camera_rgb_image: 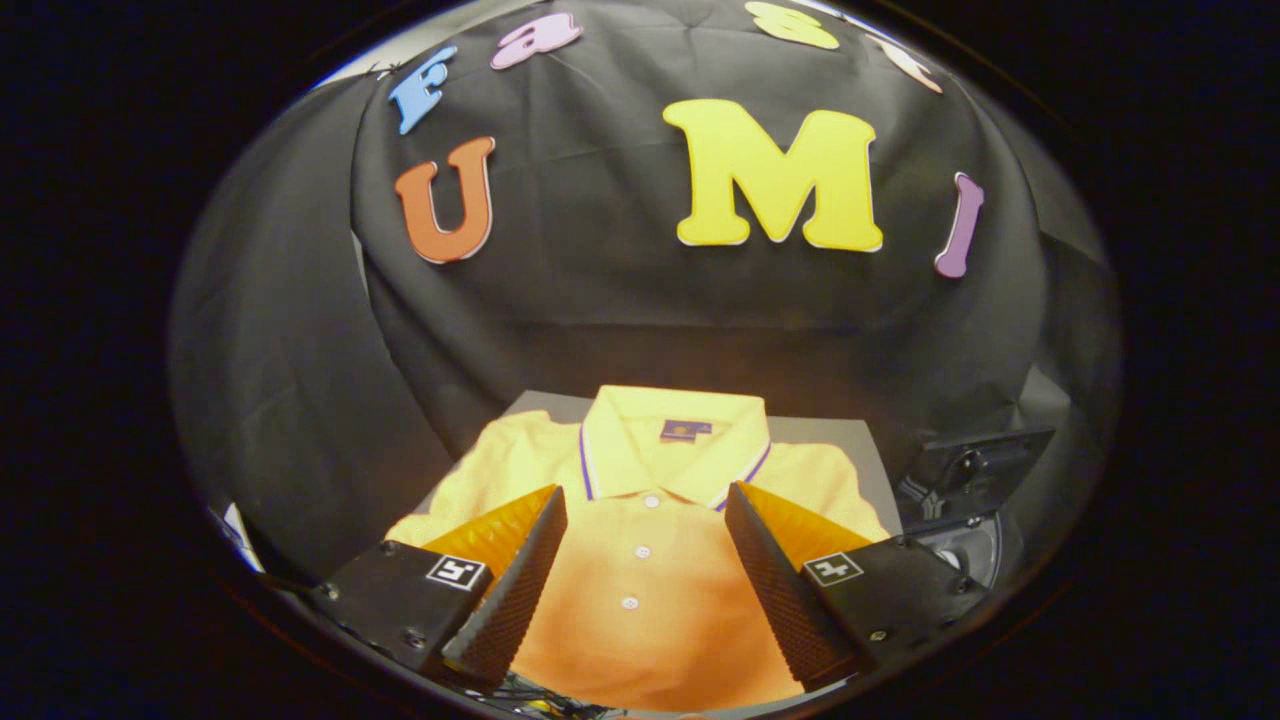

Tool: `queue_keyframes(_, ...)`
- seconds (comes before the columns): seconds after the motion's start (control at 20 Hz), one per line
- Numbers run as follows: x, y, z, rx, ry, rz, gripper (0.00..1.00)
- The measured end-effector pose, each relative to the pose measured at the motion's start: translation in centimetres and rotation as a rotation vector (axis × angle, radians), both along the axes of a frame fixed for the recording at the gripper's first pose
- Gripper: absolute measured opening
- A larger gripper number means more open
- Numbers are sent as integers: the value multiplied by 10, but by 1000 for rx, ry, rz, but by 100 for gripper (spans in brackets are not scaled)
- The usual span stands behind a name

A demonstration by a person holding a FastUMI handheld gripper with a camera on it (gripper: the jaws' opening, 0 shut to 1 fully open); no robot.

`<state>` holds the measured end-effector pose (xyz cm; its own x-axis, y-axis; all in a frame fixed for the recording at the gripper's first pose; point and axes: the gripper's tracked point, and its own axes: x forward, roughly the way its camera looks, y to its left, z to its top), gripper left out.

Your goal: Put the clothes into the washing machine and then close the washing machine lid.

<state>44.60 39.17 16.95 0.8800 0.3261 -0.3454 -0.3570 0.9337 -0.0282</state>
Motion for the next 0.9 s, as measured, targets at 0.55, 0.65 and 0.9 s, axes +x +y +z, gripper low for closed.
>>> queue_keyframes(0.55,6,-2,-50,-49,169,-52,97)
queue_keyframes(0.65,6,-3,-50,-57,176,-68,96)
queue_keyframes(0.9,7,-4,-52,-89,177,-58,92)
